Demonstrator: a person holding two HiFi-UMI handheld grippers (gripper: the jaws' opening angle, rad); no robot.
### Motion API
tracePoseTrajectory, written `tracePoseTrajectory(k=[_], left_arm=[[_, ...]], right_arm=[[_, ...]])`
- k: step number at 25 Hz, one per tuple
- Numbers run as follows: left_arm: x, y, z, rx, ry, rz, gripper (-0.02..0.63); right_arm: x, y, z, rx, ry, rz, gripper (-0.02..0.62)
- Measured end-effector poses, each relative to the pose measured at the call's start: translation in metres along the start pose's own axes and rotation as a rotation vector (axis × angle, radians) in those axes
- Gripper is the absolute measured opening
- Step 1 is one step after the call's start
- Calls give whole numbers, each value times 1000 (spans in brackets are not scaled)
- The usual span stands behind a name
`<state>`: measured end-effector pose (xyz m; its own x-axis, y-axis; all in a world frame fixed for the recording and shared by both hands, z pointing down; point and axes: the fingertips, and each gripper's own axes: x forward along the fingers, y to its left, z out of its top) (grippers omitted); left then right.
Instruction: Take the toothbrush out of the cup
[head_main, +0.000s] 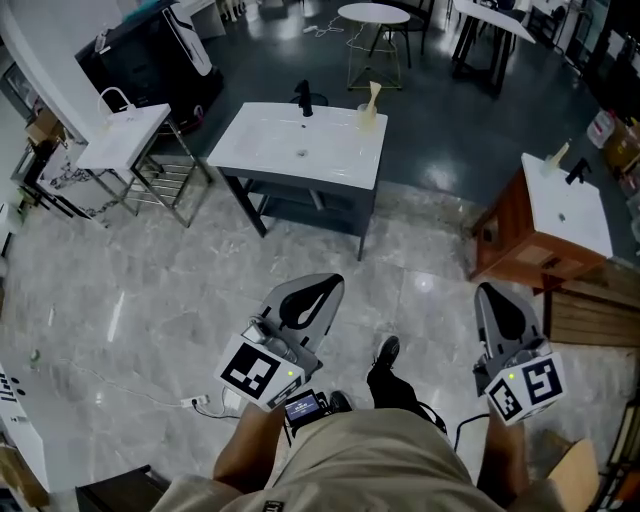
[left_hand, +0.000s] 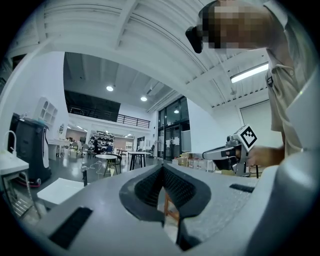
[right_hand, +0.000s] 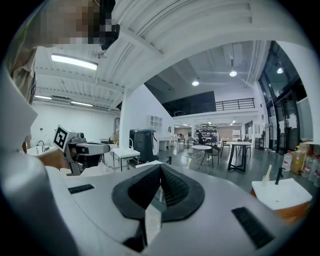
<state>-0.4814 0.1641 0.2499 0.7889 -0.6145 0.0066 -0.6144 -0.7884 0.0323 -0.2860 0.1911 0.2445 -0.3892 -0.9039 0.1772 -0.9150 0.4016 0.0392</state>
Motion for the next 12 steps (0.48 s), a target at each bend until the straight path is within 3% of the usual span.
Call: tracePoseTrajectory(k=[12], left_arm=[[178,71,-10,30,67,23,6]], right_arm=[[112,-152,2,37,-21,36,5]])
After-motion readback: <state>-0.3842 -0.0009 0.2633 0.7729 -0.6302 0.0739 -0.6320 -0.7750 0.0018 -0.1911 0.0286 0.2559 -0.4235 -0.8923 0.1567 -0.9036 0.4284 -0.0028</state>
